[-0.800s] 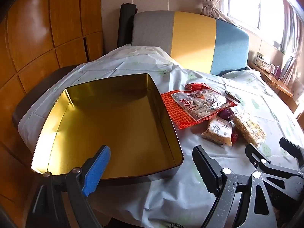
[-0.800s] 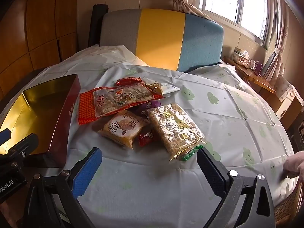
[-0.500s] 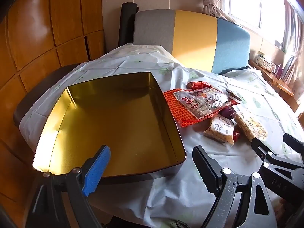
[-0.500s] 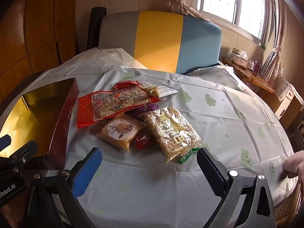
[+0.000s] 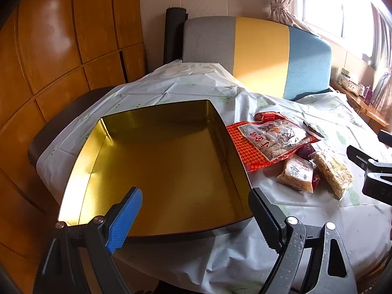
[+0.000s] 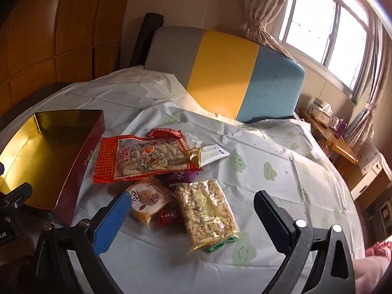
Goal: Organize snacks
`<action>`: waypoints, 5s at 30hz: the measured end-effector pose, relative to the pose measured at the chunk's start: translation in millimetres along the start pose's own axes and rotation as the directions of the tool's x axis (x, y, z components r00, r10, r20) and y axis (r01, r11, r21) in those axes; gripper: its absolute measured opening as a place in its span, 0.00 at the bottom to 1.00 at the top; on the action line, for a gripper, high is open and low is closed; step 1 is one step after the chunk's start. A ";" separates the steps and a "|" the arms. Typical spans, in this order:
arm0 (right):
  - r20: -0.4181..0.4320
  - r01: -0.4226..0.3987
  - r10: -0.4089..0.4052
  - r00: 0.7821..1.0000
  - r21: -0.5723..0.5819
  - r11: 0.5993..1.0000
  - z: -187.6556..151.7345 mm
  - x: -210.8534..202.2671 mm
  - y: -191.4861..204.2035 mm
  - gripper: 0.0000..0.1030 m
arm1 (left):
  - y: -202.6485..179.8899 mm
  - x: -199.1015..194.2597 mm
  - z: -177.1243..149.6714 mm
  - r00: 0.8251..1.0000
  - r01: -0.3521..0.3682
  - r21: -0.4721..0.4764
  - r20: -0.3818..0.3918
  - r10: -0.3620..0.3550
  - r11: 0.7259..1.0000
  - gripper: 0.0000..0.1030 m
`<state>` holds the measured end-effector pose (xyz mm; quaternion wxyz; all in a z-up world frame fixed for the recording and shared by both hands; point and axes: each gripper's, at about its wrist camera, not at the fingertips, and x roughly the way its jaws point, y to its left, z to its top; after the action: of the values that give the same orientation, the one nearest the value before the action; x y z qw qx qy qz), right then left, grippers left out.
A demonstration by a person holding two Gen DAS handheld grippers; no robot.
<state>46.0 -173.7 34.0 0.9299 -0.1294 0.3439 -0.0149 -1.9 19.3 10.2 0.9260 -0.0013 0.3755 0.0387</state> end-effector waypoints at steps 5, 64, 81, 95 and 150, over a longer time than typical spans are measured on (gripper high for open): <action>0.040 -0.038 0.044 0.998 -0.138 0.990 8.9 4.3 -7.8 0.98 | -0.9 -2.4 0.0 1.000 -0.023 0.011 0.004 0.023 1.000 0.86; -0.075 -0.104 0.120 0.990 0.195 0.975 -2.3 67.3 -92.9 0.93 | -119.9 78.4 54.9 0.977 0.209 0.482 -0.139 -0.161 0.851 0.49; -0.067 -0.127 0.159 0.985 0.336 0.933 0.2 68.7 -122.8 0.93 | -200.8 154.3 68.3 0.951 0.302 0.614 -0.245 -0.188 0.729 0.51; -0.098 -0.145 0.187 0.977 0.334 0.931 -3.5 78.0 -118.2 0.84 | -153.6 87.0 87.1 0.901 0.432 0.424 -0.161 -0.404 0.796 0.03; -0.290 -0.177 0.153 0.945 -0.057 0.983 -29.2 110.6 -34.7 0.59 | 11.6 58.8 33.6 0.985 0.092 -0.014 -0.148 -0.093 0.996 0.20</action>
<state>113.7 -226.8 -48.9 0.8626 -0.1350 0.4840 0.0588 62.7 36.1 -6.2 0.8963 -0.0249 0.4427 -0.0032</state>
